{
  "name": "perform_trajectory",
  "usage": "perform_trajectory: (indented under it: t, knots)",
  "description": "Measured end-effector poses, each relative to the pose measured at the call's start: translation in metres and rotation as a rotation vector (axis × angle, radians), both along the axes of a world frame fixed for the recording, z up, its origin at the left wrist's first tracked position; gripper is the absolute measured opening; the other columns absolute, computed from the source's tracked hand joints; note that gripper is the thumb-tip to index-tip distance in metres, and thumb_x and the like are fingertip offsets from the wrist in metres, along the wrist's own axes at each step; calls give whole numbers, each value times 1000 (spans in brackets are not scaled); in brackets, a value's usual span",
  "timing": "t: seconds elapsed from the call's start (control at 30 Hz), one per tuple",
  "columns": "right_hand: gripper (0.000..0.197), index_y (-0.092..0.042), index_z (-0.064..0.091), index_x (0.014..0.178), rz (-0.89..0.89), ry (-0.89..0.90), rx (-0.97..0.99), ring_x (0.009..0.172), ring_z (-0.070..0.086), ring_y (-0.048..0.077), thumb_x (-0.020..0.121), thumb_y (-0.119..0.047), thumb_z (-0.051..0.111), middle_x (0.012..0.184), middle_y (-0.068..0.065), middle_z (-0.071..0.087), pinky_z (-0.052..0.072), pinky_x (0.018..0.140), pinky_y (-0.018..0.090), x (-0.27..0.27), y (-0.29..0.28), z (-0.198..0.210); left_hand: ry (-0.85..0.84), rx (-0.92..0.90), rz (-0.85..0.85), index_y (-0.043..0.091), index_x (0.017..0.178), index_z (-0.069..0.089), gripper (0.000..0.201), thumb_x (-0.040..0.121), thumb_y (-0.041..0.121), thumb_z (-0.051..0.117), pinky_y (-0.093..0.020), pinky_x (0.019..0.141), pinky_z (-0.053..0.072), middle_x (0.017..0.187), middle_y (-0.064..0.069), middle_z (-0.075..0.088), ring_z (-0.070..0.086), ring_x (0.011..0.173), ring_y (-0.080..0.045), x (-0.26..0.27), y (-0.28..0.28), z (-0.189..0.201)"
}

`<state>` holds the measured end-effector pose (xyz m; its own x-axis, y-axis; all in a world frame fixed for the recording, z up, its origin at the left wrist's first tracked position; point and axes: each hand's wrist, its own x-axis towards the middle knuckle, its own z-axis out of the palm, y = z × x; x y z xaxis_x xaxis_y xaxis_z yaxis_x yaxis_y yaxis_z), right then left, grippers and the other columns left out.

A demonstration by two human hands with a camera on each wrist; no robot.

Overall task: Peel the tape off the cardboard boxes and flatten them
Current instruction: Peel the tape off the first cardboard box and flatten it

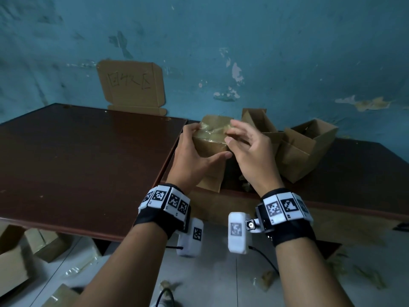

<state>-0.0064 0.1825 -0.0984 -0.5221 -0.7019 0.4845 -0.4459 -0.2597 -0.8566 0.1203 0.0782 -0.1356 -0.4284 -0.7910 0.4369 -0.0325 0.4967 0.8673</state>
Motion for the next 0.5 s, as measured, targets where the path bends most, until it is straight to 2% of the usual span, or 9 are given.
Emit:
perform_trajectory:
  t: [0.03, 0.07, 0.13, 0.17, 0.2, 0.27, 0.33, 0.43, 0.5]
  knots:
    - [52, -15, 55, 149, 18, -21, -13, 112, 68, -4, 100, -4, 68, 125, -1, 73, 58, 87, 14, 0, 1, 0, -2, 8, -10, 32, 141, 45, 92, 67, 51, 98, -28, 111, 49, 136, 11, 59, 57, 126, -1, 1, 0, 0]
    - [57, -17, 51, 150, 21, -32, -22, 116, 67, -3, 99, -2, 68, 125, -2, 73, 56, 93, 15, -1, 1, 0, -6, 18, -28, 31, 144, 46, 91, 70, 48, 97, -22, 108, 48, 134, 13, 60, 57, 123, 4, 1, -1, 0]
    - [53, -14, 55, 143, 27, -77, -32, 123, 65, 3, 95, 5, 69, 128, 0, 70, 54, 103, 20, -6, 2, -3, -12, 27, -77, 28, 149, 45, 86, 79, 35, 94, -14, 101, 48, 128, 20, 61, 58, 115, 16, 4, -4, -1]
    - [48, -11, 60, 136, 41, -106, -34, 125, 65, 5, 92, 9, 69, 129, 2, 68, 54, 104, 21, -8, 2, -4, -12, 33, -94, 28, 151, 46, 81, 84, 27, 91, -16, 100, 51, 126, 21, 62, 60, 111, 17, 5, -6, -3]
    - [43, -9, 65, 128, 48, -115, -35, 125, 66, 6, 91, 12, 68, 131, 4, 66, 55, 103, 22, -9, 1, -6, -5, 41, -102, 28, 151, 46, 78, 87, 21, 88, -22, 101, 54, 126, 20, 63, 62, 111, 14, 6, -7, -4]
    - [34, -9, 73, 114, 16, -79, -42, 121, 68, 5, 89, 13, 68, 133, 6, 59, 56, 102, 23, -10, 0, -10, 28, 57, -112, 30, 152, 48, 74, 87, 20, 84, -37, 104, 58, 130, 15, 66, 66, 114, 2, 7, -8, -5]
    - [28, -8, 76, 108, -15, -32, -50, 111, 71, 0, 88, 11, 71, 129, 5, 58, 56, 98, 20, -10, -1, -11, 71, 72, -118, 29, 152, 51, 72, 86, 25, 81, -43, 104, 58, 134, 9, 68, 68, 118, -7, 6, -8, -5]
    - [23, -4, 76, 106, -12, -35, -74, 107, 72, 0, 88, 10, 74, 123, 4, 60, 57, 92, 19, -11, -3, -13, 116, 102, -120, 26, 152, 54, 72, 84, 33, 79, -45, 106, 57, 136, 6, 69, 68, 122, -11, 6, -7, -3]
    - [22, -2, 75, 106, -10, -37, -95, 106, 72, 1, 87, 9, 77, 121, 6, 60, 57, 91, 19, -11, -3, -15, 111, 107, -117, 30, 151, 56, 75, 82, 45, 80, -47, 108, 56, 137, 8, 69, 67, 126, -12, 7, -7, -3]
